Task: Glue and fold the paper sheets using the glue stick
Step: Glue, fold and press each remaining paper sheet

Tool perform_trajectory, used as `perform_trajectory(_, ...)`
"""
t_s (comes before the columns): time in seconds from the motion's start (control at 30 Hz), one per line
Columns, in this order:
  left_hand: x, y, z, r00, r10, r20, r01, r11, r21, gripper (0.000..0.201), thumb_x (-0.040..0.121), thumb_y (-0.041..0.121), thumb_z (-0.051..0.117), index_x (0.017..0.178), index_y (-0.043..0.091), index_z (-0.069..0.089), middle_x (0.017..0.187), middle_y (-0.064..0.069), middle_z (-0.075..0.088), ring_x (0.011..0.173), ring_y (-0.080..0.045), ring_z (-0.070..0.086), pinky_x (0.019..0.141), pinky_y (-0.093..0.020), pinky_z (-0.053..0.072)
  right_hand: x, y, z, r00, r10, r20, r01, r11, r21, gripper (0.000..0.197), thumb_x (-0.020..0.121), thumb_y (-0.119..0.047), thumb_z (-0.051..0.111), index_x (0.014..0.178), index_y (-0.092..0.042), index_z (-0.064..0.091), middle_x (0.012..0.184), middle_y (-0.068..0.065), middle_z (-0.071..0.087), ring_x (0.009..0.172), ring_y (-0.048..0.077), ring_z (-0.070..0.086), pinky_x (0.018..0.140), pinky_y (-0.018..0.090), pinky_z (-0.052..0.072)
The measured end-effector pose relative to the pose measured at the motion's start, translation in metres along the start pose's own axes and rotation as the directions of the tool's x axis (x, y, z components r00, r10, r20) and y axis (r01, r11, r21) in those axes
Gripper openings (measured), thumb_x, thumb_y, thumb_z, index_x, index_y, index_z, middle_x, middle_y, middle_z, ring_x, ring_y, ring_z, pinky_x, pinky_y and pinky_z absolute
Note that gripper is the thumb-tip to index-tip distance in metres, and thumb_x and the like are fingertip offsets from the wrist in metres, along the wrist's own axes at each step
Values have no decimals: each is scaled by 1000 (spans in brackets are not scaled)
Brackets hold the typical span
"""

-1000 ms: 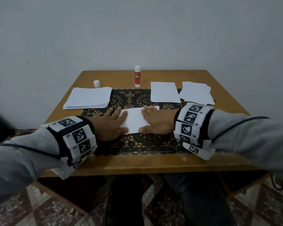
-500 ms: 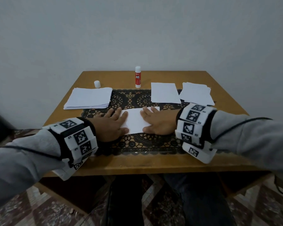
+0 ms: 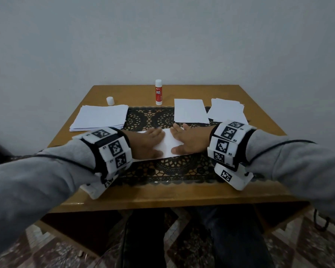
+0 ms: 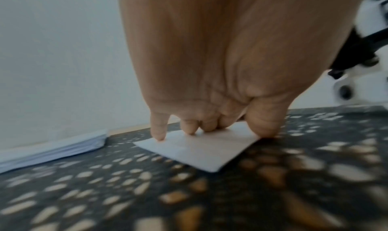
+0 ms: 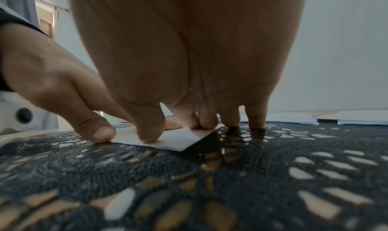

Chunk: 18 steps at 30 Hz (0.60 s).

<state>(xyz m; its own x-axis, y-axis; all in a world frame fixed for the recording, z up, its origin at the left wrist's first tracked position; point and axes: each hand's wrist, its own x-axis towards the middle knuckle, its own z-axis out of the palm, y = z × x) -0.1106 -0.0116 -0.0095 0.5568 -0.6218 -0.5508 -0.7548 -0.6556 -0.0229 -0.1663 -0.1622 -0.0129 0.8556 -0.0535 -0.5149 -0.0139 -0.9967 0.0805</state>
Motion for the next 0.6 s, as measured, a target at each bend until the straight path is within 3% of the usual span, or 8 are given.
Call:
perform_trajectory(0.13, 4, -11, 1, 995, -97, -17, 97, 995, 12, 74, 100, 49, 25, 151, 13, -15, 157, -3, -22, 146, -19, -15, 117, -44, 4, 1, 1, 2, 1000, -4, 1, 4, 1000, 22, 78, 102, -49, 31, 153, -10, -12, 161, 4, -18, 149, 28, -10, 120, 46, 8)
perform_trajectory(0.3, -7, 8, 11, 995, 96, -4, -96, 995, 12, 66, 103, 38, 25, 151, 18, -15, 157, -1, -22, 145, -17, -16, 118, -46, -1, 3, 5, 3, 1000, -27, -2, 27, 999, 44, 78, 102, -50, 31, 153, -10, -13, 160, 4, -19, 148, 28, -11, 121, 44, 6)
perform_trajectory(0.47, -14, -29, 11, 997, -71, 18, 71, 997, 13, 76, 98, 54, 23, 149, 19, -21, 155, -3, -28, 144, -18, -20, 117, -48, 1, 4, 8, 4, 999, -42, 4, 42, 998, 57, 79, 101, -52, 30, 153, -12, -14, 160, 2, -20, 148, 27, -12, 121, 46, 8)
perform_trajectory(0.6, -23, -32, 19, 996, -83, 24, 83, 996, 18, 75, 99, 53, 22, 149, 18, -22, 155, -2, -29, 145, -18, -20, 117, -45, 1, 4, 6, 1, 1000, -17, 18, 16, 999, 41, 81, 100, -55, 30, 153, -12, -13, 160, 3, -19, 149, 27, -10, 121, 44, 8)
